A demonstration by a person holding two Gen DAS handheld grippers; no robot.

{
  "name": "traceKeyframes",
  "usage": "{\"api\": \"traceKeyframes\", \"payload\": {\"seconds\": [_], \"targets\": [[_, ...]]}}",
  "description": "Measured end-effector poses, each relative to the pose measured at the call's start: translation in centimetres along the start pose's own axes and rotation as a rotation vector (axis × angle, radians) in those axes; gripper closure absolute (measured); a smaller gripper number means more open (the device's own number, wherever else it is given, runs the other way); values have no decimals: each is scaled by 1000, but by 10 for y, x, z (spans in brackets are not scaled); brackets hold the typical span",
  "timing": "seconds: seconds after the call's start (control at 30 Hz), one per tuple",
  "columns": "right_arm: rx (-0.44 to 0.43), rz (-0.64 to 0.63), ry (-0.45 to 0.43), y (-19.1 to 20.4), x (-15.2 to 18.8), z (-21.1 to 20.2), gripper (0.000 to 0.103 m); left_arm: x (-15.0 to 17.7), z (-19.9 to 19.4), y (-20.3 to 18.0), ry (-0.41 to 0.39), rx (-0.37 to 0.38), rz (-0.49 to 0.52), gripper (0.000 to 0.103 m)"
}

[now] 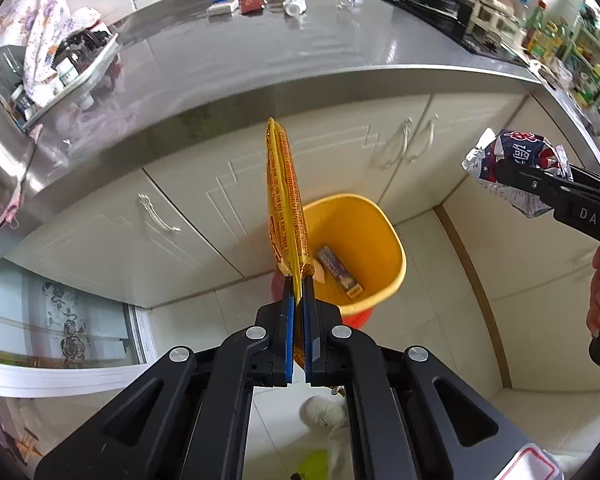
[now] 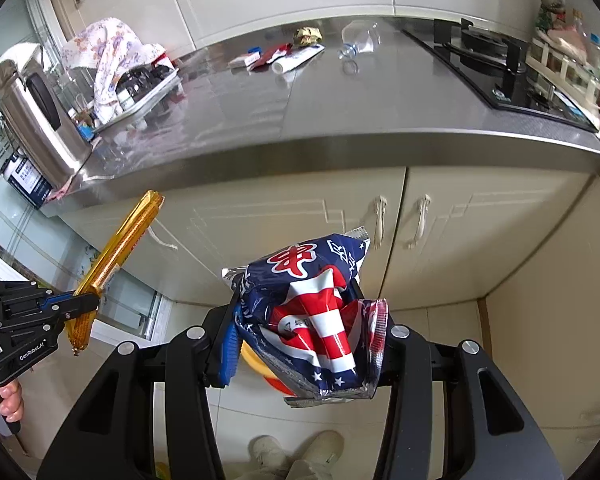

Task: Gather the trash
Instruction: 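Carry both wrappers down over the yellow bin and open both tools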

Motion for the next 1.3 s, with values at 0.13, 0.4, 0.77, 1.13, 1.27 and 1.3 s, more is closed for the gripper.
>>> {"api": "traceKeyframes", "payload": {"seconds": [0.13,0.4,0.77,1.13,1.27,1.3], "targets": [[-29,-25,53,9,13,13,54,10,16,1,34,12,50,98],[-59,-104,237,0,25,85,54,15,86,-10,155,57,217,98],[-31,-151,431,-24,28,200,54,1,199,-25,363,98,324,98],[-86,-127,530,-48,35,270,54,-18,256,-31,436,152,287,98],[-109,-120,543,-50,34,284,54,-18,266,-31,451,157,274,97],[-114,-120,544,-50,34,286,54,-18,268,-30,455,161,266,96]]}}
Point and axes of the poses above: each gripper's, at about its wrist camera, not at the fingertips, and z roughly the way its jaws point, y to its left, x to its underside, the point moved 3 cm from there along z, roughly the way its jaws point, and after that the axes turned 8 degrees about y, right-handed, at the moved point
